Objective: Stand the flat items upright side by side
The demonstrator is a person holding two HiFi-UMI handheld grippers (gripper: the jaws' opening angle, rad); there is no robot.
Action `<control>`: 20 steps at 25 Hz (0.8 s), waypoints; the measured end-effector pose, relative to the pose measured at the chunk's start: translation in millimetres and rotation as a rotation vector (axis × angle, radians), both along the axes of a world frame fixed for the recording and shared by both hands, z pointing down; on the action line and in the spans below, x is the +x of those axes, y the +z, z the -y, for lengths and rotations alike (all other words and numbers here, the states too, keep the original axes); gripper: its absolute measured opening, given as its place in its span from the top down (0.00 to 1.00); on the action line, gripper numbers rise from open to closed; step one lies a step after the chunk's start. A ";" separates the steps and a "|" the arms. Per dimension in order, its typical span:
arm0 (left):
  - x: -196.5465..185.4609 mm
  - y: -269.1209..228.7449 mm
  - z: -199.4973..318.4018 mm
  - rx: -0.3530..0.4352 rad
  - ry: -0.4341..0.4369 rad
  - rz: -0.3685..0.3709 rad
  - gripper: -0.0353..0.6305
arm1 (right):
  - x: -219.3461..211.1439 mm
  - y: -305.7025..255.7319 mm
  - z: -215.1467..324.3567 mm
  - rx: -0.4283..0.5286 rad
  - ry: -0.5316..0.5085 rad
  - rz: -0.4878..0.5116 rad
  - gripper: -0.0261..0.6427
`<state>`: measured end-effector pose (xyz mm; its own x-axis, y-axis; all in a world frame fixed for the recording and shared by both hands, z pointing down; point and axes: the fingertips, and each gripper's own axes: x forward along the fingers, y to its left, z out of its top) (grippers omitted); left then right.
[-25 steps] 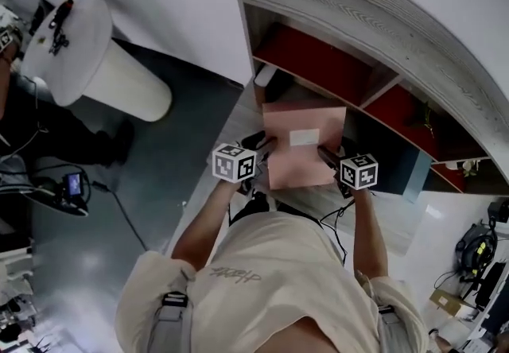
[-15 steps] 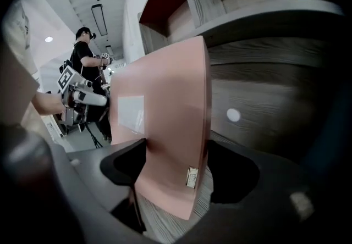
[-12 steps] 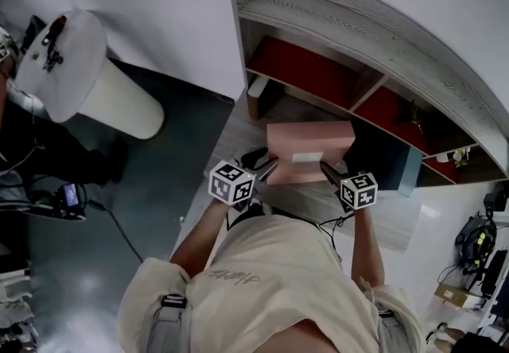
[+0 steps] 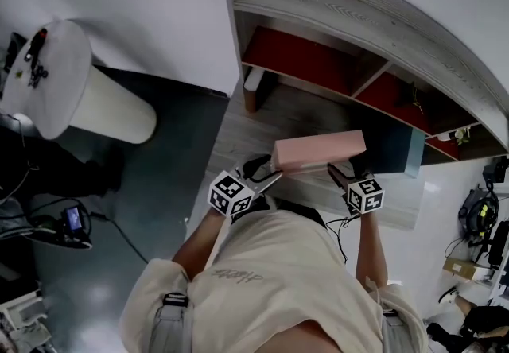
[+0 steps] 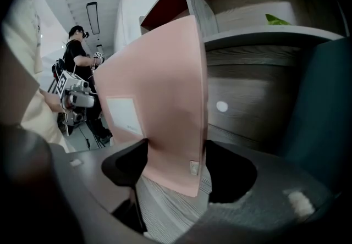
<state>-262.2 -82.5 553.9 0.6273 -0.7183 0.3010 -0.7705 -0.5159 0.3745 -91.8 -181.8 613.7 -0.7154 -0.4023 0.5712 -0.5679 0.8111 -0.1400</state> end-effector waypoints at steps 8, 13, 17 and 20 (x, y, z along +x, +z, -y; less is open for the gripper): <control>16.2 18.8 -1.0 0.084 0.217 0.134 0.41 | 17.9 8.1 -26.6 0.000 0.133 -0.002 0.49; 30.5 26.8 4.0 0.134 0.308 0.172 0.42 | 38.4 20.9 -53.7 -0.042 0.239 0.023 0.49; 30.8 31.7 10.6 0.147 0.302 0.168 0.44 | 54.9 31.4 -78.5 -0.087 0.290 0.020 0.51; 35.7 32.0 10.4 0.191 0.288 0.185 0.45 | 65.3 35.4 -87.2 -0.097 0.311 0.010 0.51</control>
